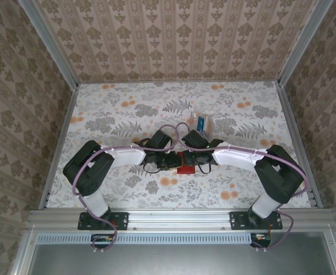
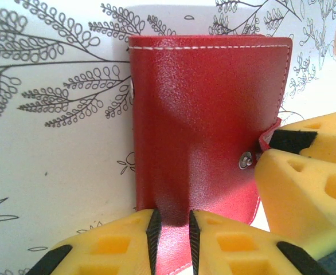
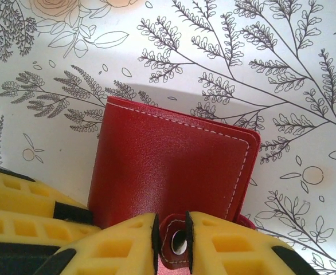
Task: Put the credit cards into the card holder
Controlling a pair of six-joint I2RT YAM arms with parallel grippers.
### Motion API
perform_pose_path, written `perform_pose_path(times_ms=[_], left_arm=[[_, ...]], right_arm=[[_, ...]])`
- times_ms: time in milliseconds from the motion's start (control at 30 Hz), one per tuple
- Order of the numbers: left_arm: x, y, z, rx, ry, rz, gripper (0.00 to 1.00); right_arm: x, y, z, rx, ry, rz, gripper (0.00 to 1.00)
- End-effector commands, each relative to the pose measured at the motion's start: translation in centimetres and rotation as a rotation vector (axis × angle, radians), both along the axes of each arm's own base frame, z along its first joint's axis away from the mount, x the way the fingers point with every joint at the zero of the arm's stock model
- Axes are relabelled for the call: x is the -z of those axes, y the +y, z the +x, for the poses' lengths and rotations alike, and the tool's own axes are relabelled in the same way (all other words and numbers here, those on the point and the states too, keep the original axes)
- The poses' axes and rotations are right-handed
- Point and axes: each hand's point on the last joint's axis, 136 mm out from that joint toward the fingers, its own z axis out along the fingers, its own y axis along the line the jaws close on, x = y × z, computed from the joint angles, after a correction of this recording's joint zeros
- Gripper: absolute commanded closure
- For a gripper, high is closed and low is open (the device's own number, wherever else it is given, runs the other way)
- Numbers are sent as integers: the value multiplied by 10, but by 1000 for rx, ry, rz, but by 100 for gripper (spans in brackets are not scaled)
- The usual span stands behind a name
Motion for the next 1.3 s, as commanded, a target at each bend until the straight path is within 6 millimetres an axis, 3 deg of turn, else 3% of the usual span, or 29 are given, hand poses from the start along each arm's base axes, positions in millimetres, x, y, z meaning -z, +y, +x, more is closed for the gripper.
perform_pose_path(times_ms=[0, 800, 900, 1267], left_arm=[[10, 3, -12, 27, 47, 40, 75], [11, 2, -14, 27, 50, 36, 75], [10, 2, -13, 26, 49, 35, 75], [0, 0, -13, 12, 41, 5, 75]], right_arm=[[-7, 0, 2, 18, -23, 30, 85], [7, 0, -4, 5, -12, 29, 96], [6, 0, -4, -13, -27, 12, 100], [4, -7, -2, -69, -148, -20, 100]])
